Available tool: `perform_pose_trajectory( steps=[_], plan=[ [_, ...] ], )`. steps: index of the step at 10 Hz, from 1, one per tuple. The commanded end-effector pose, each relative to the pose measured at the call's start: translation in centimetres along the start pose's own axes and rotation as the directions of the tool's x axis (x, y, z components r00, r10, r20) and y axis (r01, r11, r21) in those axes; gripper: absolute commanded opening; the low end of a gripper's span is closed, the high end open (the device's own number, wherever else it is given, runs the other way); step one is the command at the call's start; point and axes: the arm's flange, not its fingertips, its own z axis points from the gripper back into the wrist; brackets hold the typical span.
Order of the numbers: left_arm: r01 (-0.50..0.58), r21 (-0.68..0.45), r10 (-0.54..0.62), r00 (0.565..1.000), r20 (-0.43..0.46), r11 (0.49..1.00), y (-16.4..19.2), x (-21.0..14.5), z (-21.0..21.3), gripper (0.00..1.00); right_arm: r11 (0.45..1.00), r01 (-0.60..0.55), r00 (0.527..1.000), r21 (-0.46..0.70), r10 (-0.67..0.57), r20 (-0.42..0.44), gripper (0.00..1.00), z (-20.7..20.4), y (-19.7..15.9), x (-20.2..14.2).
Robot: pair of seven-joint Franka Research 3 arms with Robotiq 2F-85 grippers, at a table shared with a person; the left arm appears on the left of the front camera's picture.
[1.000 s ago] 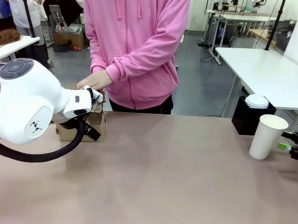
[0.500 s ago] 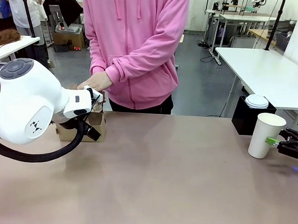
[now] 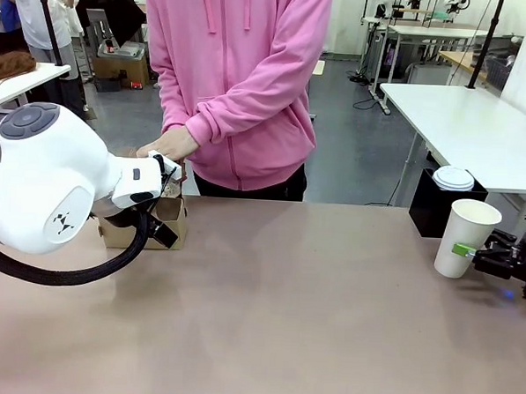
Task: Pour a drink into a cup and package it in a carrier.
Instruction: Pick up the 600 ml Paper Cup and place it in the middle top area of the table.
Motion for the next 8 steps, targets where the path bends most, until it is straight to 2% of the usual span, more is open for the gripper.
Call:
perform_pose_trajectory(
  steps=[1,3,4,5,6,8],
  plan=[
    [-0.002,-0.001,0.002,1.000,0.001,1.000,0.1,0.0,0.0,1.00,1.000,0.003,1.000,-0.020,-0.003,-0.001,1.00,-1.3,-0.5,-0.1],
    [-0.002,-0.001,0.002,1.000,0.001,1.000,0.1,0.0,0.0,1.00,1.000,-0.007,1.000,-0.006,0.007,0.030,1.00,-1.8,-0.5,-0.1],
    [-0.002,-0.001,0.002,1.000,0.001,1.000,0.1,0.0,0.0,1.00,1.000,0.028,0.999,-0.004,-0.028,0.029,0.80,-1.6,-0.7,-0.2],
    [-0.002,-0.001,0.002,1.000,0.001,1.000,0.1,0.0,0.0,1.00,0.998,0.068,0.998,-0.005,-0.068,0.017,0.80,-0.6,-1.0,0.0],
    [-0.002,-0.001,0.002,1.000,0.001,1.000,0.1,0.0,0.0,1.00,1.000,0.005,1.000,0.011,-0.005,0.006,0.80,-1.2,-0.2,-0.3],
    [-0.002,-0.001,0.002,1.000,0.001,1.000,0.1,0.0,0.0,1.00,1.000,0.005,1.000,0.011,-0.005,0.006,0.80,-1.2,-0.2,-0.3]
  ],
)
